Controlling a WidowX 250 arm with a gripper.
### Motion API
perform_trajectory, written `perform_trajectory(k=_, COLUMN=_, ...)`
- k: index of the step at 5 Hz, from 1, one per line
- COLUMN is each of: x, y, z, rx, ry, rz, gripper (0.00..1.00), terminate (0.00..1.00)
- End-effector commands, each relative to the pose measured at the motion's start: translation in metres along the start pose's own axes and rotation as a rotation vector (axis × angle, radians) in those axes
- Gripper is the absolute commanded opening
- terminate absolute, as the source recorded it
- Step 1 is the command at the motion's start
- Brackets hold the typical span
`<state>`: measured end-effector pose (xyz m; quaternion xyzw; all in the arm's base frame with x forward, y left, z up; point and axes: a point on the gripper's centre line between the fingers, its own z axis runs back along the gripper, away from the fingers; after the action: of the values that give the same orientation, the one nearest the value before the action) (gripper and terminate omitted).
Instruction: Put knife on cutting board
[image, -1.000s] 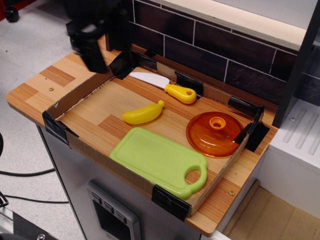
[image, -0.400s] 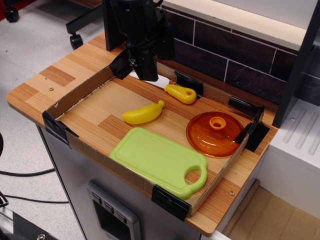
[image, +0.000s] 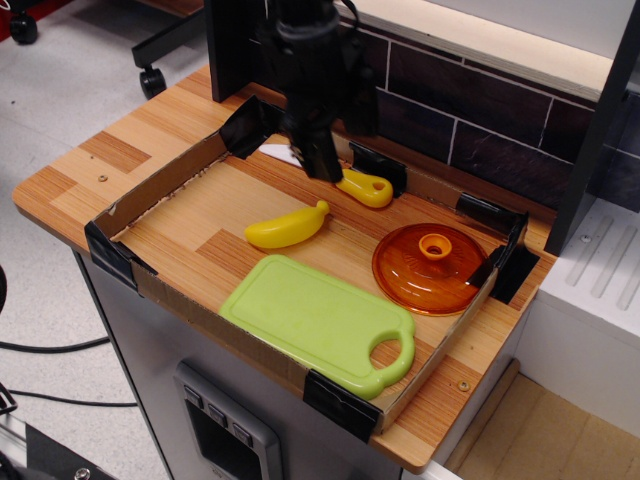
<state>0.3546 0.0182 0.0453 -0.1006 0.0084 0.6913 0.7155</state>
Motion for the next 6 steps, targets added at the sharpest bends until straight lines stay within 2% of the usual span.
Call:
perform_trajectory(k=1, x=-0.012, y=-0.021, z=0.0, rx=0.003, ry=0.006, rz=0.023, gripper=1.0, terminate=0.0)
perform_trajectory(k=4, x=-0.012, y=-0.014, z=-0.043, rx=0.055, ry=-0.051, rz=0.04, gripper=1.0, terminate=0.0)
perform_trajectory(k=6, x=-0.021, y=-0.004, z=-0.05, rx=0.069, ry=-0.051, rz=0.006, gripper=1.0, terminate=0.0)
